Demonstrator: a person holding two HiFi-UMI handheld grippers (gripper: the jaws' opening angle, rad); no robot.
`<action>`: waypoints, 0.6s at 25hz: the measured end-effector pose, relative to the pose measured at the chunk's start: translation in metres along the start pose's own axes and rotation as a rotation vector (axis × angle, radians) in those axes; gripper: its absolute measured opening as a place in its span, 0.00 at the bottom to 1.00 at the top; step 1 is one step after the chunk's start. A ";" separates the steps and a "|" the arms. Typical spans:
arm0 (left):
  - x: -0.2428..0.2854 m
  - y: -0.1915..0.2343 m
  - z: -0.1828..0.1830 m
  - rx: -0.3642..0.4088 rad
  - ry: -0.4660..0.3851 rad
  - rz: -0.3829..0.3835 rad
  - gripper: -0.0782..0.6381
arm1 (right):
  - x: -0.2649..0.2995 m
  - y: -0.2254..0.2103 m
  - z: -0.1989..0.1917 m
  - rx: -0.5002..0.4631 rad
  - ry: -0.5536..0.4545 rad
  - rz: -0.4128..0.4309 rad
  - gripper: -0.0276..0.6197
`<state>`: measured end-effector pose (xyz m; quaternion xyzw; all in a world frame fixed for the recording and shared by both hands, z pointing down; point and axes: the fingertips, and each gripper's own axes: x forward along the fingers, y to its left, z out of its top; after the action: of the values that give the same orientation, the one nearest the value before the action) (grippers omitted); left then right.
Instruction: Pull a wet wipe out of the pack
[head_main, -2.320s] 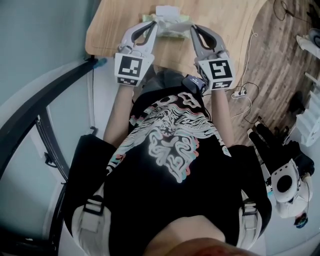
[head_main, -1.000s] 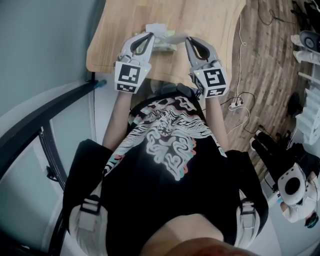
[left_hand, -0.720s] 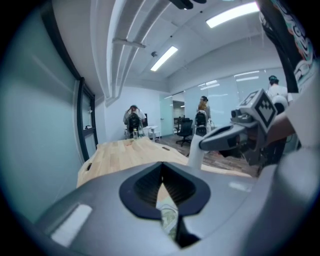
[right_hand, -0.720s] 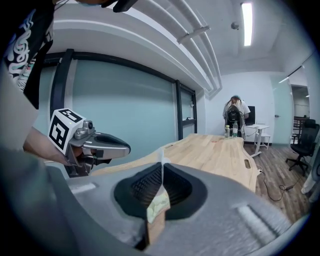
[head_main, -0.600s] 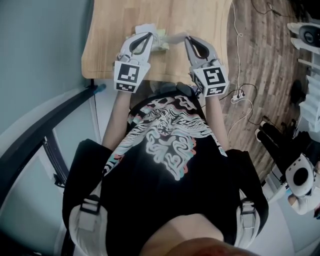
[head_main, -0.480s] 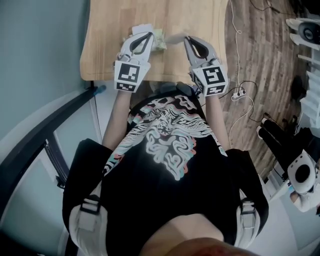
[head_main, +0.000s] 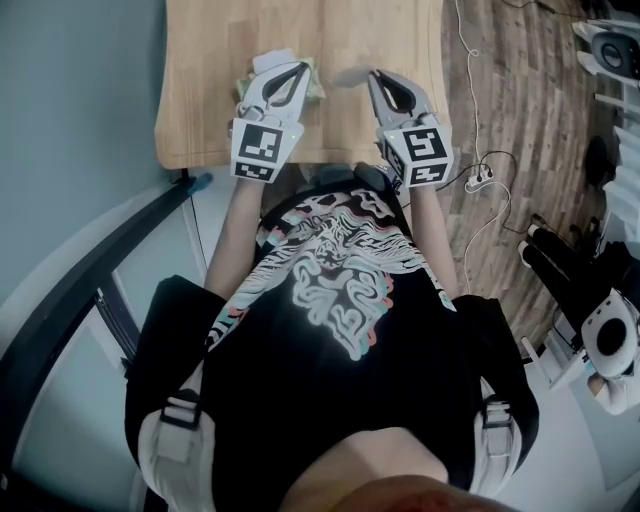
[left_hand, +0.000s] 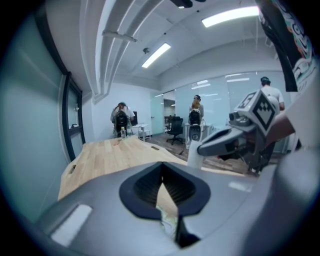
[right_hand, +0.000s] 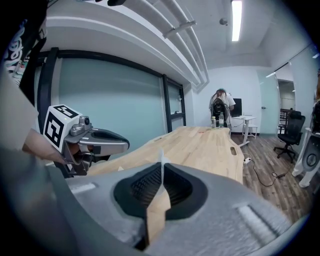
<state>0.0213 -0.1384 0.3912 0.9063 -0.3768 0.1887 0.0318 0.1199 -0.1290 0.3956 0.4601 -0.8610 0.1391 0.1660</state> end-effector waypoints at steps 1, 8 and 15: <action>0.000 0.001 0.000 0.000 0.001 -0.001 0.09 | 0.001 0.000 0.000 -0.003 0.000 0.000 0.06; -0.001 0.002 -0.003 -0.003 0.008 -0.003 0.09 | 0.001 -0.001 -0.002 0.010 0.001 -0.003 0.17; -0.005 0.002 -0.006 -0.005 0.008 0.004 0.09 | 0.000 0.000 -0.007 0.022 0.012 -0.006 0.16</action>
<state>0.0149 -0.1349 0.3947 0.9047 -0.3791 0.1912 0.0350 0.1214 -0.1265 0.4024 0.4637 -0.8570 0.1510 0.1666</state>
